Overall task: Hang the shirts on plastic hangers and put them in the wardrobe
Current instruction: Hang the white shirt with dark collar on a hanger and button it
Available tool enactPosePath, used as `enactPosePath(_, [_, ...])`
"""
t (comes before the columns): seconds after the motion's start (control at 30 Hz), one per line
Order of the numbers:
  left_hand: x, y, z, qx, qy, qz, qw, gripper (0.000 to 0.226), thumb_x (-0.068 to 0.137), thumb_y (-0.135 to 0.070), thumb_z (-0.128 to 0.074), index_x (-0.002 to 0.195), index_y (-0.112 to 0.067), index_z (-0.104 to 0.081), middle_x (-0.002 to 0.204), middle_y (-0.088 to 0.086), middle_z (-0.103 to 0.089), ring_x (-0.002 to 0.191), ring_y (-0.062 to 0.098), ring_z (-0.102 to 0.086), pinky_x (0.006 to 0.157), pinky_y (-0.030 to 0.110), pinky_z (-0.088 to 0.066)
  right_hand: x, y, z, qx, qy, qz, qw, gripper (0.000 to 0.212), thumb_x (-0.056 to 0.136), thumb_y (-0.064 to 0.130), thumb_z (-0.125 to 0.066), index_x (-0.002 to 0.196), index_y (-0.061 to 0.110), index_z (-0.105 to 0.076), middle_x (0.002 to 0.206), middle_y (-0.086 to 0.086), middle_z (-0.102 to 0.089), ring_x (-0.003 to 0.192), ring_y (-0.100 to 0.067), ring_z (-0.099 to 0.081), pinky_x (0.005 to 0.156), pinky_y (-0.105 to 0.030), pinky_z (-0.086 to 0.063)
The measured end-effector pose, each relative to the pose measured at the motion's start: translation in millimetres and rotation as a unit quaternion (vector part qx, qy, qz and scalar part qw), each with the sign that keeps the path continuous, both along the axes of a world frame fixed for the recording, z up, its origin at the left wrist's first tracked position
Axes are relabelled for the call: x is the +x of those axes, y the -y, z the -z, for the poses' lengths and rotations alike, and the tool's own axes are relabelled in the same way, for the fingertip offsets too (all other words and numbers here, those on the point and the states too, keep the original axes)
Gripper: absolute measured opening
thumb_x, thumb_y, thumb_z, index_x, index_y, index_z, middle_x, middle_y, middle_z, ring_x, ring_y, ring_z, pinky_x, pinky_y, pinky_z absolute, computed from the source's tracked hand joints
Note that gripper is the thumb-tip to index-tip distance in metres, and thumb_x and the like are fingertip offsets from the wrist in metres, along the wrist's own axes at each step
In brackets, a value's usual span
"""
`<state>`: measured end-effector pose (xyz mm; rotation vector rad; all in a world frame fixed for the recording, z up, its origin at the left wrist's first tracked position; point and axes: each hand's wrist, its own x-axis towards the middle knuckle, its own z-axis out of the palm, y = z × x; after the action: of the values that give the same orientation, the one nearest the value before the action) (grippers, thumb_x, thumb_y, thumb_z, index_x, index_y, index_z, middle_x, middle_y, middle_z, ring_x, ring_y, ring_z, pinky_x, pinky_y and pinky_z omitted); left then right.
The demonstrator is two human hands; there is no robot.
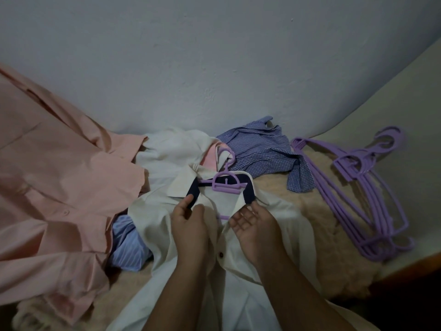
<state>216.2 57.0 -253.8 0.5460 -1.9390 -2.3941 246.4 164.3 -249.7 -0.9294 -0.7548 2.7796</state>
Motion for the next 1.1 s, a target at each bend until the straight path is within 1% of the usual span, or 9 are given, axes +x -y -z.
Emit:
enactPosePath(0.13, [3, -8, -3, -0.002, 0.031, 0.0, 1.0, 0.041, 0.059, -0.04, -0.06, 0.097, -0.053, -0.054, 0.118, 0.004, -0.055, 0.093, 0.03, -0.059, 0.083, 0.045, -0.051, -5, 4, -7, 0.044, -0.036, -0.081, 0.995, 0.025, 0.098, 0.024, -0.043, 0.116, 0.016, -0.06, 0.104, -0.009, -0.06, 0.1, -0.027, -0.058, 0.089, -0.042, -0.045])
enactPosePath(0.23, [2, -9, 2, 0.019, 0.036, 0.02, 0.999, 0.037, 0.074, -0.028, -0.059, 0.108, -0.042, -0.056, 0.103, 0.009, -0.062, 0.084, 0.023, -0.06, 0.082, 0.043, -0.049, -8, 4, -4, 0.116, -0.048, -0.123, 0.985, 0.034, 0.099, 0.016, -0.036, 0.128, 0.029, -0.051, 0.116, -0.004, -0.057, 0.108, -0.023, -0.056, 0.092, -0.041, -0.043])
enactPosePath(0.37, [3, -8, 9, 0.026, 0.05, 0.05, 0.997, 0.031, 0.091, -0.018, -0.053, 0.121, -0.028, -0.054, 0.097, 0.01, -0.063, 0.077, 0.018, -0.057, 0.079, 0.037, -0.047, -13, 4, 2, 0.189, -0.056, -0.174, 0.965, 0.042, 0.097, 0.009, -0.038, 0.137, 0.021, -0.046, 0.121, 0.001, -0.058, 0.111, -0.018, -0.053, 0.093, -0.036, -0.044])
enactPosePath(0.5, [10, -2, 19, 0.009, 0.084, 0.03, 0.996, 0.031, 0.074, -0.023, -0.053, 0.103, -0.033, -0.056, 0.09, 0.01, -0.06, 0.079, 0.023, -0.055, 0.078, 0.042, -0.045, -12, 10, 8, 0.273, -0.007, -0.14, 0.952, 0.037, 0.095, -0.004, -0.038, 0.117, 0.016, -0.06, 0.114, -0.002, -0.059, 0.101, -0.017, -0.057, 0.083, -0.027, -0.048])
enactPosePath(0.63, [23, 5, 31, -0.053, 0.063, 0.063, 0.995, 0.048, 0.067, -0.024, -0.051, 0.108, 0.001, -0.052, 0.067, 0.005, -0.053, 0.059, 0.021, -0.049, 0.061, 0.038, -0.04, -6, 15, 21, 0.296, 0.03, -0.128, 0.946, 0.035, 0.091, -0.008, -0.043, 0.114, 0.011, -0.061, 0.101, -0.002, -0.061, 0.089, -0.014, -0.058, 0.073, -0.022, -0.049])
enactPosePath(0.73, [34, 6, 30, -0.111, 0.041, 0.055, 0.991, 0.023, 0.083, -0.014, -0.057, 0.105, -0.015, -0.059, 0.082, 0.007, -0.068, 0.073, 0.02, -0.063, 0.074, 0.039, -0.05, -2, 20, 28, 0.303, 0.05, -0.141, 0.941, 0.03, 0.092, -0.003, -0.048, 0.117, 0.008, -0.061, 0.098, -0.003, -0.063, 0.088, -0.015, -0.058, 0.072, -0.022, -0.048])
enactPosePath(0.93, [39, 6, 21, -0.092, 0.009, 0.057, 0.994, 0.03, 0.082, -0.008, -0.072, 0.102, -0.015, -0.052, 0.088, 0.003, -0.066, 0.074, 0.01, -0.063, 0.062, 0.013, -0.051, -5, 26, 33, 0.347, 0.081, -0.153, 0.922, 0.02, 0.09, 0.003, -0.055, 0.106, 0.008, -0.065, 0.092, -0.011, -0.069, 0.083, -0.022, -0.063, 0.078, -0.035, -0.055])
enactPosePath(1.0, [38, 7, 23, -0.092, 0.019, 0.056, 0.994, 0.03, 0.082, -0.005, -0.071, 0.105, -0.012, -0.053, 0.09, 0.005, -0.067, 0.076, 0.012, -0.065, 0.065, 0.018, -0.053, -7, 29, 34, 0.362, 0.088, -0.14, 0.918, 0.017, 0.089, 0.003, -0.057, 0.102, 0.01, -0.065, 0.087, -0.005, -0.068, 0.076, -0.018, -0.062, 0.065, -0.027, -0.053])
enactPosePath(1.1, [37, 8, 27, -0.085, 0.044, 0.041, 0.995, 0.024, 0.085, -0.005, -0.068, 0.103, -0.012, -0.055, 0.086, 0.007, -0.069, 0.073, 0.017, -0.065, 0.068, 0.029, -0.052, -9, 36, 37, 0.351, 0.089, -0.112, 0.925, 0.013, 0.088, 0.003, -0.06, 0.097, 0.011, -0.065, 0.085, -0.003, -0.068, 0.073, -0.014, -0.062, 0.066, -0.026, -0.051])
